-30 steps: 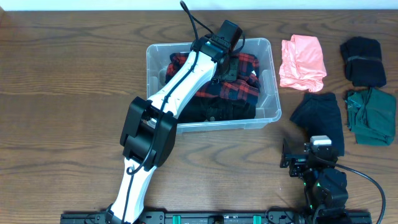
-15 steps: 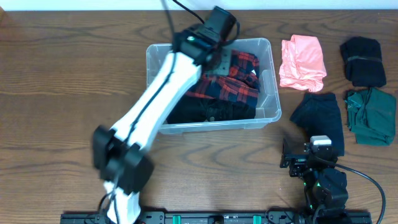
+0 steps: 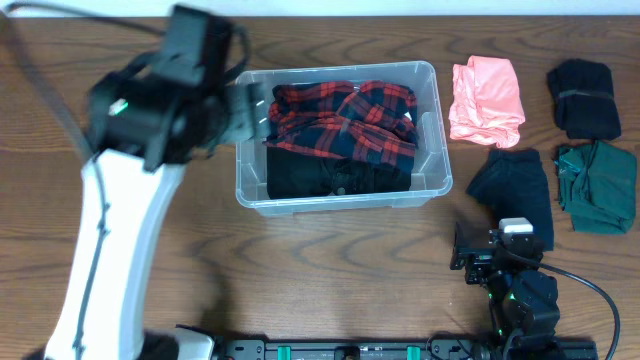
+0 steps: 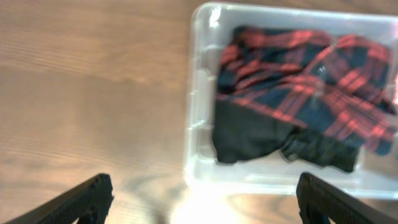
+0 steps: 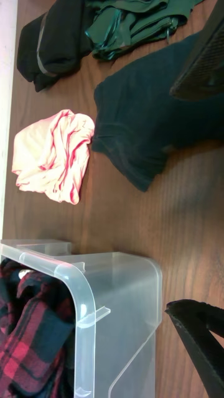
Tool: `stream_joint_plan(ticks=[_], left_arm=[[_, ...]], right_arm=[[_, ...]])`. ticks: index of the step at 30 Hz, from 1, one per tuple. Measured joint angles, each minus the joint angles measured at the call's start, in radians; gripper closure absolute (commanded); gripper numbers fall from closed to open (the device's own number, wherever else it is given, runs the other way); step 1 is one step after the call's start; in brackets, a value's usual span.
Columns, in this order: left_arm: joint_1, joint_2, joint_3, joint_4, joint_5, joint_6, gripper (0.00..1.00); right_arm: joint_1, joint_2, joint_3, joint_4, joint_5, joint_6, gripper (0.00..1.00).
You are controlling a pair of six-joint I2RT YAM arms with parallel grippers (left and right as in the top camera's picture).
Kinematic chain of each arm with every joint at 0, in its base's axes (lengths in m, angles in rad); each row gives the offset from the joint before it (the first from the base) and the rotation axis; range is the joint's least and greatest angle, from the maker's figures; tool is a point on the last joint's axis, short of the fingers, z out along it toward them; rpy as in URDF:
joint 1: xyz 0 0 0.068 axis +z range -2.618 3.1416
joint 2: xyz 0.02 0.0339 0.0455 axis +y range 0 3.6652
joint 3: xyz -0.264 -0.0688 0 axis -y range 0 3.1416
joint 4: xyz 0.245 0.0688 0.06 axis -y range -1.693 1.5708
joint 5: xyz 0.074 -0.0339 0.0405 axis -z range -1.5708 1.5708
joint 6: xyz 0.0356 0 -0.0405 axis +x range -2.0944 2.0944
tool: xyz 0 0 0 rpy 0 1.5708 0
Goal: Pack container
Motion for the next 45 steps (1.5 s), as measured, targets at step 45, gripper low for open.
stream_joint_plan(ticks=[45], left_arm=[[0.002, -0.647, -0.499, 0.091, -0.278, -0.113, 0.02]], right_arm=[[0.000, 0.000, 0.000, 0.000, 0.000, 0.000, 0.01]])
